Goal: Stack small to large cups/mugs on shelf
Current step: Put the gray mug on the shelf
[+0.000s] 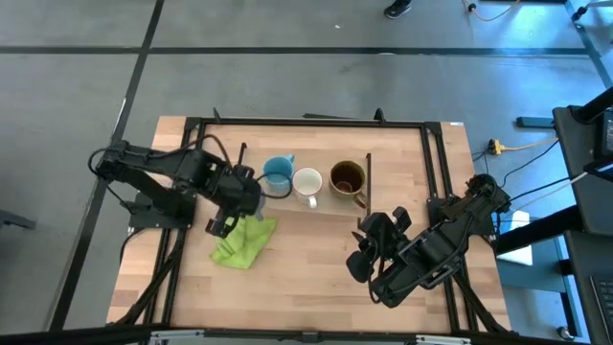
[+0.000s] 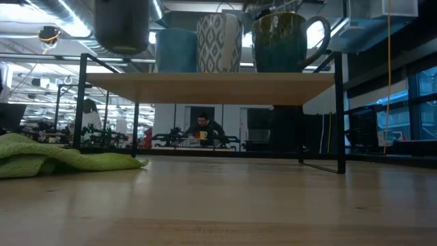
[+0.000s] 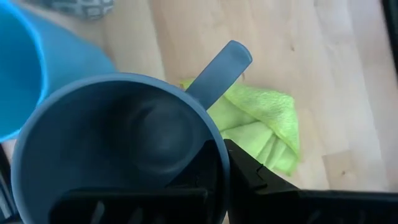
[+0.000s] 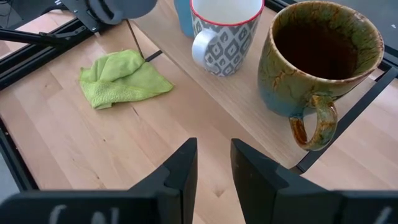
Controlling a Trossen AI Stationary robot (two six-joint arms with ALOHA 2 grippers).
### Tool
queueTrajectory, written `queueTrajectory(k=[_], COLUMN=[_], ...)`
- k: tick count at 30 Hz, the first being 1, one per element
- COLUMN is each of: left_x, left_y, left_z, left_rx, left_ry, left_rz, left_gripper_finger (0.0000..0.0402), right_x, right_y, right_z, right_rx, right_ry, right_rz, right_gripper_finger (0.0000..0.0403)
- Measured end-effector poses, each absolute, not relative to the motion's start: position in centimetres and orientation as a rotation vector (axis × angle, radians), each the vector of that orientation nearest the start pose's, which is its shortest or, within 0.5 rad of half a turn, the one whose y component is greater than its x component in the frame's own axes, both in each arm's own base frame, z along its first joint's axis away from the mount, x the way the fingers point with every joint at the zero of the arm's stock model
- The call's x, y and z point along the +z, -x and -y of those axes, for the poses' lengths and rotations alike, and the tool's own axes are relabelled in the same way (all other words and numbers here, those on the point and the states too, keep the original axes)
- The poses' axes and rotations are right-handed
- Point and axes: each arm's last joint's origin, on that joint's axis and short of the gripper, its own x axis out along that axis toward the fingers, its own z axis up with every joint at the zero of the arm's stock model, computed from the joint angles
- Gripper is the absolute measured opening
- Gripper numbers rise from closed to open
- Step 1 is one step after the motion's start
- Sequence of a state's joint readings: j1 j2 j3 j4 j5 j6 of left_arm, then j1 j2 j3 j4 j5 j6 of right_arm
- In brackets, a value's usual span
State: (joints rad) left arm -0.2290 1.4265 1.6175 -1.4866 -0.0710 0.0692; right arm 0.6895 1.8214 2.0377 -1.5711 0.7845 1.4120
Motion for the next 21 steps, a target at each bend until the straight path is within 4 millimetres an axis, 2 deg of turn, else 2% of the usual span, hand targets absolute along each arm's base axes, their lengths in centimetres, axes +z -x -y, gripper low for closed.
queueTrajectory(k=[11,21], left_x=[35.6,34.9], left_y=[-23.8,-23.7], left_z=[4.3,3.6], left_rx=[-0.176,-0.148], left_ry=[-0.230,-0.197], left_rz=[-1.326,-1.312], left_gripper_finger=[0.0004,0.0005], right_x=[38.4,38.4], right_y=[-26.8,-26.8], right_z=[-19.5,-19.5], right_rx=[-0.688,-0.688], right_ry=[-0.383,-0.383], right_rz=[-0.691,-0.692], right_gripper_finger=[0.0098,0.0098])
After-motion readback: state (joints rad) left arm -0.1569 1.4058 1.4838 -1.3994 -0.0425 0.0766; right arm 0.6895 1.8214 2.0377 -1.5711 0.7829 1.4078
